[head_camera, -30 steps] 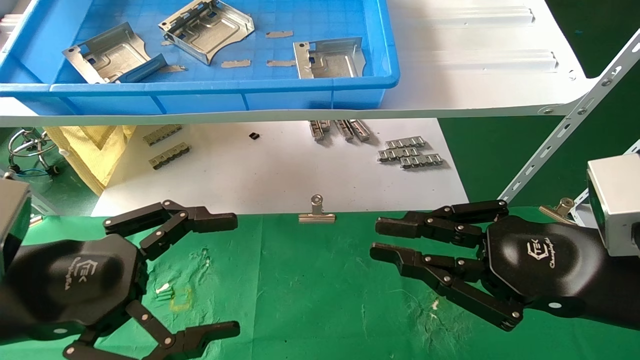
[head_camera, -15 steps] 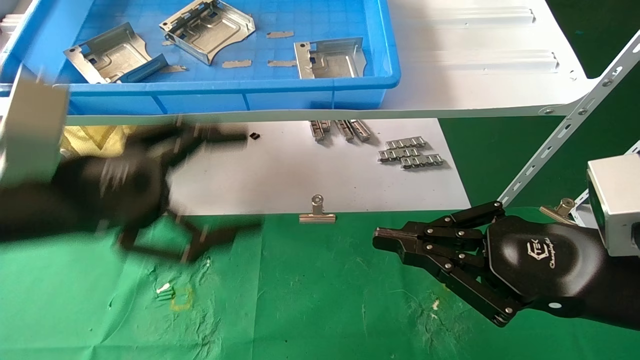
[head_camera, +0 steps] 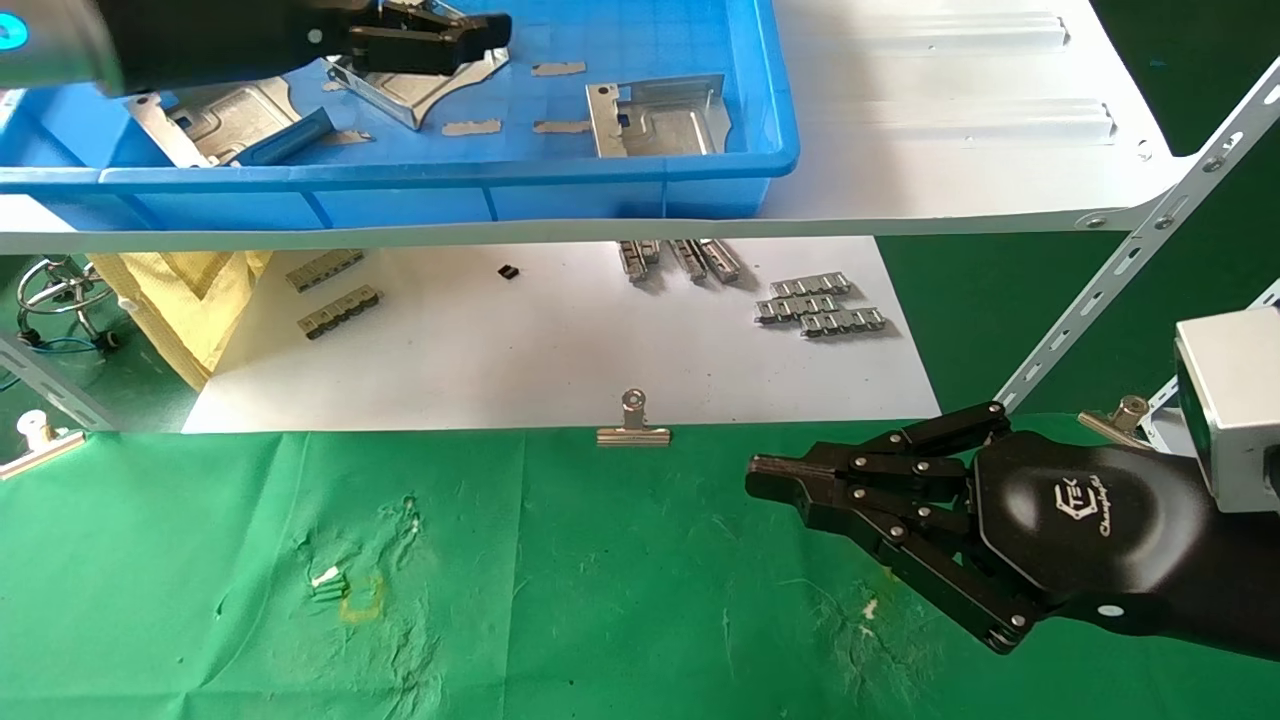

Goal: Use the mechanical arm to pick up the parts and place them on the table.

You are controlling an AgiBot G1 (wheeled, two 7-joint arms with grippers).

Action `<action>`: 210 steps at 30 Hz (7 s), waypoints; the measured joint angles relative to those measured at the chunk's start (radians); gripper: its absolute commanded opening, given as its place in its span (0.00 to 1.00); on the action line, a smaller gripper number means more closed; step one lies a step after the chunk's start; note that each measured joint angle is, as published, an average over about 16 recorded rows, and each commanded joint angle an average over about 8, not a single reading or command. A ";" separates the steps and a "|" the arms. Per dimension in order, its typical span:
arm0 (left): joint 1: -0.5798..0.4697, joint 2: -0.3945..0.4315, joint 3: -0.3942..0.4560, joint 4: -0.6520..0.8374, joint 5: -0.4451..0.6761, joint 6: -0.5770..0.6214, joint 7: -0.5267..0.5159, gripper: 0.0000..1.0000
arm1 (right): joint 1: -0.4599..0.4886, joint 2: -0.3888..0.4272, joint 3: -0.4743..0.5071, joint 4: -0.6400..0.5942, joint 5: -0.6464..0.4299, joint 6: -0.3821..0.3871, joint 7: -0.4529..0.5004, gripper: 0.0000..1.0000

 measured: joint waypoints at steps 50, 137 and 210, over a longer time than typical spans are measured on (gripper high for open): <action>-0.191 0.115 0.105 0.366 0.189 -0.226 -0.050 0.00 | 0.000 0.000 0.000 0.000 0.000 0.000 0.000 1.00; 0.227 -0.230 0.348 0.264 -0.092 0.489 0.878 1.00 | 0.000 0.000 0.000 0.000 0.000 0.000 0.000 1.00; 0.736 -0.428 -0.106 -0.642 -0.489 0.424 0.096 1.00 | 0.000 0.000 0.000 0.000 0.000 0.000 0.000 1.00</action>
